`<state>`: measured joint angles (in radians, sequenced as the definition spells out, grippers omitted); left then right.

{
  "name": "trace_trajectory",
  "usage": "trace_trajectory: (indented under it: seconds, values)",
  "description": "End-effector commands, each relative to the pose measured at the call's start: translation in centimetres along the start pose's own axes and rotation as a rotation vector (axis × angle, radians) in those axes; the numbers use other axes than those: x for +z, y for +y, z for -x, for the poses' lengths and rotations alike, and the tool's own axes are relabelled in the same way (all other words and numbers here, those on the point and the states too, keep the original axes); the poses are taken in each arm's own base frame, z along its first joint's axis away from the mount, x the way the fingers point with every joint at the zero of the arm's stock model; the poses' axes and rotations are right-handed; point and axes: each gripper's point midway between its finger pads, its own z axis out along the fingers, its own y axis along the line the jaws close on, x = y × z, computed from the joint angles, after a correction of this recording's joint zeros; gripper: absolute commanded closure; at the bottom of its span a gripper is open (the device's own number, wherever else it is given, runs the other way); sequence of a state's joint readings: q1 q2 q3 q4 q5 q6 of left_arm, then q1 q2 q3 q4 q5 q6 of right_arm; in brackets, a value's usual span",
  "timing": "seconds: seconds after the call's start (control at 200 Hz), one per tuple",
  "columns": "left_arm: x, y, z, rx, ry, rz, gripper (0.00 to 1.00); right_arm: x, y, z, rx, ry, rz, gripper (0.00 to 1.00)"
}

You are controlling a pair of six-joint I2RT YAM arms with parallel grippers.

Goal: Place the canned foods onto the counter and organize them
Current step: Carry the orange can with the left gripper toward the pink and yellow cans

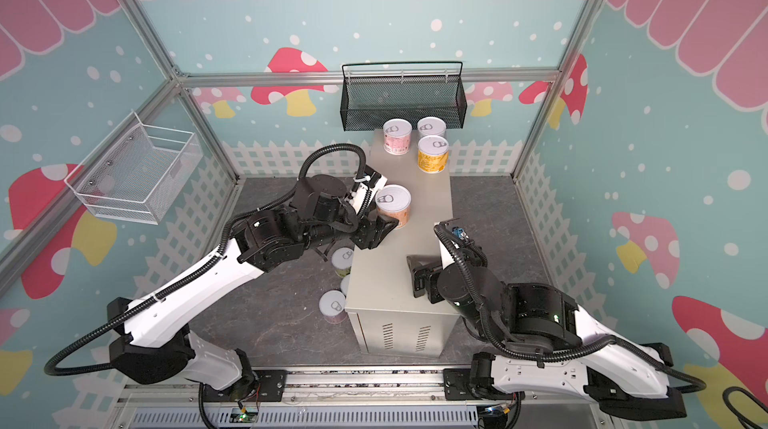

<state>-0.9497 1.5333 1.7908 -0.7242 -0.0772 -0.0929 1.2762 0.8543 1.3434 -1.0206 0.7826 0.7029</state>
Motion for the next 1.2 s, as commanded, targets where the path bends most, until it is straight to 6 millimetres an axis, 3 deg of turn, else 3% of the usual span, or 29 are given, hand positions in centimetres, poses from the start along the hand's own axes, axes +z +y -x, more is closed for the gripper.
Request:
trace_trajectory:
  seconds: [0.0, 0.355, 0.445, 0.615, 0.79, 0.971, 1.196]
  values:
    - [1.3, 0.2, 1.2, 0.020, -0.045, -0.017, 0.31, 0.9, 0.2, -2.5, -0.032, 0.072, -0.006, 0.01]
    - [5.3, 3.9, 1.7, 0.035, -0.051, 0.122, 0.30, 0.9, 0.0, -3.2, -0.005, 0.076, 0.007, 0.01]
    - [5.9, 4.4, 1.9, 0.017, -0.058, 0.111, 0.23, 0.9, -0.1, -3.5, -0.003, 0.080, 0.004, 0.01]
    - [6.4, 3.3, 2.8, 0.009, -0.090, 0.036, 0.08, 0.9, -0.2, -3.8, -0.004, 0.091, 0.001, 0.00]
    - [7.3, 3.5, 3.5, 0.002, -0.104, 0.031, 0.03, 0.8, -0.2, -3.7, -0.001, 0.090, 0.002, 0.00]
    - [7.7, 3.8, 4.2, -0.004, -0.124, 0.031, 0.06, 0.9, -0.2, -3.9, -0.001, 0.097, 0.002, 0.01]
    - [7.8, 5.1, 4.5, -0.017, -0.143, 0.058, 0.27, 0.8, -0.3, -3.9, -0.002, 0.095, 0.001, 0.01]
